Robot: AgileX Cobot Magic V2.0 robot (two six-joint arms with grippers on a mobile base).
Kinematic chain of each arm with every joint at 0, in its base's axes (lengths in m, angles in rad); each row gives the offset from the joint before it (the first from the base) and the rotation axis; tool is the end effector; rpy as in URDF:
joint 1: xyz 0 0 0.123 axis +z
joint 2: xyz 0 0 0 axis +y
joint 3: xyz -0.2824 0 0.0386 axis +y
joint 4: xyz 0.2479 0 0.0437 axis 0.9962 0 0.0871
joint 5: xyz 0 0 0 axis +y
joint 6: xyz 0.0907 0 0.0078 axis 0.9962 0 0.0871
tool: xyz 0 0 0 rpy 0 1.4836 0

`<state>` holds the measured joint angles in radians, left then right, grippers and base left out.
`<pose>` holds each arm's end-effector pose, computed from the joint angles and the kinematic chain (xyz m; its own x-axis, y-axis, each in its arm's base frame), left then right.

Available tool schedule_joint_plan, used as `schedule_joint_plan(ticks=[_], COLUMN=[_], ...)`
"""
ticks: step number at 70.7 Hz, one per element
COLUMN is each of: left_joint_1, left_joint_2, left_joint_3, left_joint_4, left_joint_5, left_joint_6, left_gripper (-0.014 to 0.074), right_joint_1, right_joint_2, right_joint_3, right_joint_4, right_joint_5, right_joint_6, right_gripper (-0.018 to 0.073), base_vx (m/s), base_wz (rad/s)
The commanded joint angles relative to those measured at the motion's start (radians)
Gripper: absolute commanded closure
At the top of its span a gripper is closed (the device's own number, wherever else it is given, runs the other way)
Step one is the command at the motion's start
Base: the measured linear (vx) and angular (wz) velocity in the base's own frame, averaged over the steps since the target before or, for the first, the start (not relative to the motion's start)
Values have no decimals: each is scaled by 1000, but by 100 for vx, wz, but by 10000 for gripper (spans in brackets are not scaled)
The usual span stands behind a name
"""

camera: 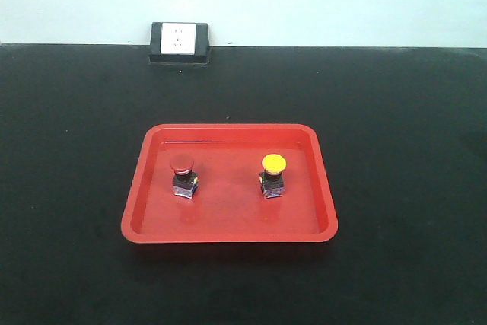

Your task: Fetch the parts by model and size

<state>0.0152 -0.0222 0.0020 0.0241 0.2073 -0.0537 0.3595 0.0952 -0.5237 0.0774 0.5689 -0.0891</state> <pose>0.0543 0.0013 0.1948 -0.0990 -0.0316 -0.9946 -0.0231 0.9993 -0.0295 0.0180 0.0108 0.3262 -0.0392 -0.0402 -0.9984 -0.3915 0.9199 -0.0217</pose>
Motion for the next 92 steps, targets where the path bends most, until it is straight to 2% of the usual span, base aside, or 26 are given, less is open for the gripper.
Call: schedule_joint_plan(ticks=[1, 11, 92], left_joint_1=[4, 4, 4], left_joint_2=[-7, -7, -6], left_joint_3=[30, 24, 24], left_joint_4=[-1, 19, 19], left_joint_5=[-207, -207, -207], left_joint_6=[-21, -21, -42], left_gripper=[602, 602, 602], right_joint_1=[-4, -4, -4], right_joint_2=[15, 15, 15], right_joint_3=[-21, -21, -21], right_joint_4=[0, 0, 2], right_joint_5=[-71, -71, -72], right_joint_6=[-2, -2, -2], right_gripper=[569, 569, 569], base_vx=[0, 0, 0], base_wz=[0, 0, 0])
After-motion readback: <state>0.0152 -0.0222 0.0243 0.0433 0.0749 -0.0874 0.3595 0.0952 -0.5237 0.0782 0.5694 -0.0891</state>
